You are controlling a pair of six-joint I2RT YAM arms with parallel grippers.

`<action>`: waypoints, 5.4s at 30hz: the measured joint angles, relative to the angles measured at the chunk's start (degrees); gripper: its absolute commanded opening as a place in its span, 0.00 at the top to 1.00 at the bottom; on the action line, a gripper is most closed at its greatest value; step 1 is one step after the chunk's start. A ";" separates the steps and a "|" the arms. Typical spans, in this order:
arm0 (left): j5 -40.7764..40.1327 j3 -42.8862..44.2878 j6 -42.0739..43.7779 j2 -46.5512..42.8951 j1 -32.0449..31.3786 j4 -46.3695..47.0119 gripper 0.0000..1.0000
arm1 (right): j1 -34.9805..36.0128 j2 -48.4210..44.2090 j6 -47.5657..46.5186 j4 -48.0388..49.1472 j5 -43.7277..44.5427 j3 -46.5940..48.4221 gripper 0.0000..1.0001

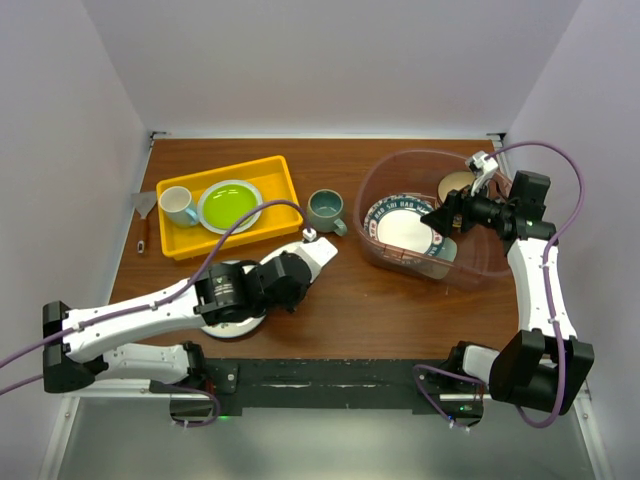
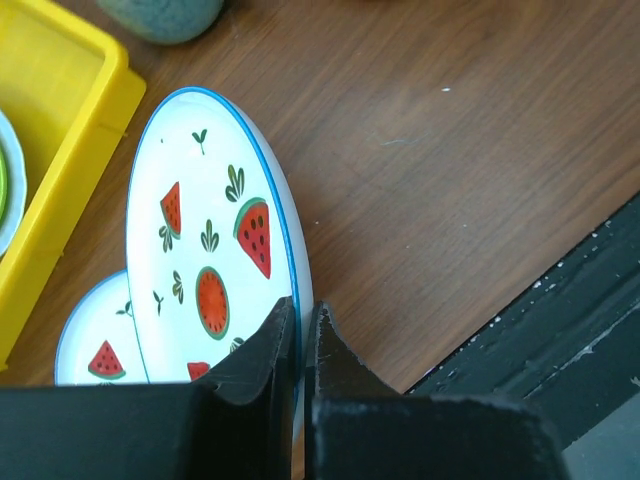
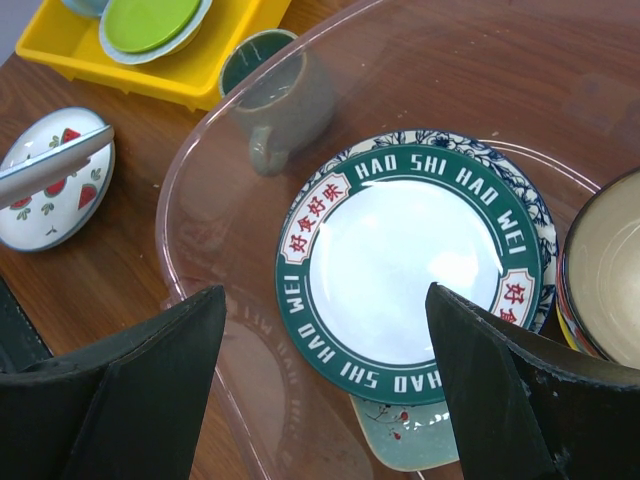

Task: Place the mixed dishes into the plastic bin
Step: Pick up the plate at the center of the board.

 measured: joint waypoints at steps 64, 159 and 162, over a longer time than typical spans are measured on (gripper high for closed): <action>-12.17 -8.98 25.73 2.34 -20.02 26.88 1.00 | 9.77 3.37 -8.92 -22.38 -5.31 13.51 0.07; -5.31 -15.52 17.09 -20.63 0.81 31.04 0.00 | -3.80 5.22 29.35 6.64 -7.45 5.66 1.00; -4.35 -15.98 15.85 -21.77 5.53 29.42 0.00 | -4.28 5.62 29.40 7.45 -7.39 5.66 1.00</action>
